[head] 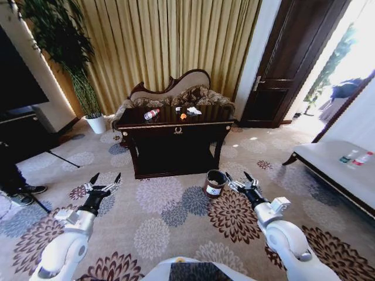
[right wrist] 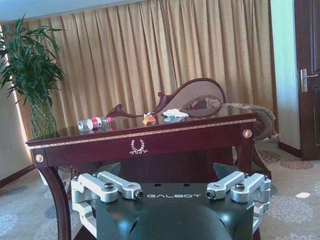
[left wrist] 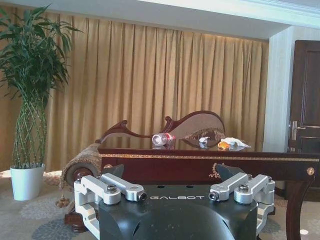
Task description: Move to the front of the table and place the trash on the table into the trash bin.
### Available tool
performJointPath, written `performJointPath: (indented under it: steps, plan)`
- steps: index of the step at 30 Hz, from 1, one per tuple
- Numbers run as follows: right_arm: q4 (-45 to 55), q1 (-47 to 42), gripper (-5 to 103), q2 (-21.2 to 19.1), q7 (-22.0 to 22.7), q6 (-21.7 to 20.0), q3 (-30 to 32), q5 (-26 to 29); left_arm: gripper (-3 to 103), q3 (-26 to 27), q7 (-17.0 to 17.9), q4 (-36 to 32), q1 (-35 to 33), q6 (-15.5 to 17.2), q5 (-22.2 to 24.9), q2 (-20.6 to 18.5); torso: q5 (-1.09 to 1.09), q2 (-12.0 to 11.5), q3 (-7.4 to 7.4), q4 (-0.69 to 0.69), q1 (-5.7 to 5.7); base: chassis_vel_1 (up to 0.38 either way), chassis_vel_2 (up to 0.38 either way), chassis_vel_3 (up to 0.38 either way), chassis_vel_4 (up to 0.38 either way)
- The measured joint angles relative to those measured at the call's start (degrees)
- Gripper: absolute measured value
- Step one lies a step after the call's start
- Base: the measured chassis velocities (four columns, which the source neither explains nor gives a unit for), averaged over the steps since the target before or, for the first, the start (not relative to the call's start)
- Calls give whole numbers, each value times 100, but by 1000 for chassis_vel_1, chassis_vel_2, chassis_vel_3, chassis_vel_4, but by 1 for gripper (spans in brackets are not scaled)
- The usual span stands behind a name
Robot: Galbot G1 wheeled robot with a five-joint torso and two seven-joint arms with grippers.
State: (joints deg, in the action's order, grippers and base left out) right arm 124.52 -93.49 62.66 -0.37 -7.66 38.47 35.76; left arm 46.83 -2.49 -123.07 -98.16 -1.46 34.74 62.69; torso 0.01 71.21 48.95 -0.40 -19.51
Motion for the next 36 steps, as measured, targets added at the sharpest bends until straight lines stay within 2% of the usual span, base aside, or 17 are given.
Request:
performJointPath:
  steps: [11,36]
  plan:
    - [-32,8,100,-10,-46,21,-79,-48,100,2,-28,33,5,-51,-4,-11,0,2,0,0,1,-54,51,48,-56]
    - [-22,-35,100,2,-86,33,-120,-133,100,-16,-68,0,5,-48,-6,-15,0,0,0,0,1,-150,147,147,-147]
